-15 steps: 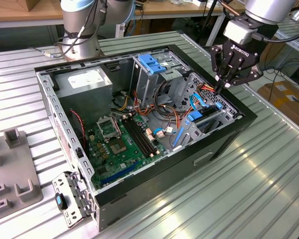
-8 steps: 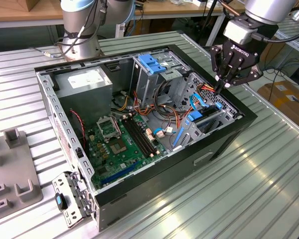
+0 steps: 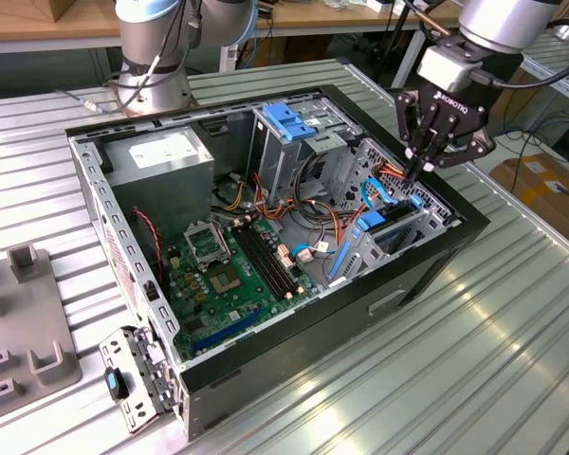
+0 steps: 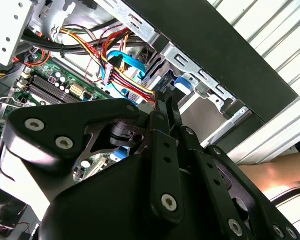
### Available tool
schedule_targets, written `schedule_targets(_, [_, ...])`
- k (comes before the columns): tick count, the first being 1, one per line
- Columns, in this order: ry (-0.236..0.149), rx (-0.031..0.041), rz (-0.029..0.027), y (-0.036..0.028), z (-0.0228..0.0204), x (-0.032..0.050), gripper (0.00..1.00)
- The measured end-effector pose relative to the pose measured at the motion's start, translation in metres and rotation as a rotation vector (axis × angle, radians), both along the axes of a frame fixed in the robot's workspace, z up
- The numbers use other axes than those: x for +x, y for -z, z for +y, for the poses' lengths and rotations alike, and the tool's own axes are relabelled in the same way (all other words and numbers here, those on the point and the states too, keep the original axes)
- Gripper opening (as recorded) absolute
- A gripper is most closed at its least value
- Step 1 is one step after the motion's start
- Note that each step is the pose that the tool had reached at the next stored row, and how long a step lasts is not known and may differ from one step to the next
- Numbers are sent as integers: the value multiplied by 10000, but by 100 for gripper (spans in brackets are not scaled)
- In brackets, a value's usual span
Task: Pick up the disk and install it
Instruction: 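Insert the second disk wire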
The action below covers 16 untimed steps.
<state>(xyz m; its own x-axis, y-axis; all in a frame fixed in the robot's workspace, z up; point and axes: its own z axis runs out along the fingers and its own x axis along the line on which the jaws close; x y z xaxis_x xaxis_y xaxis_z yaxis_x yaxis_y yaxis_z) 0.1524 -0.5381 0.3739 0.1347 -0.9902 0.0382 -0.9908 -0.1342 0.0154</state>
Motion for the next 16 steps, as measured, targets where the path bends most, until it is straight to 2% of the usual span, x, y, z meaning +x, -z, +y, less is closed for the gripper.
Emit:
schedule_targets(5, [588,-49,-2,39,0,0,16])
schedule_targets(12, [633,-46,-1,50,0,-16,16])
schedule_targets(16, [666,-45,-1,100,-8,-60,16])
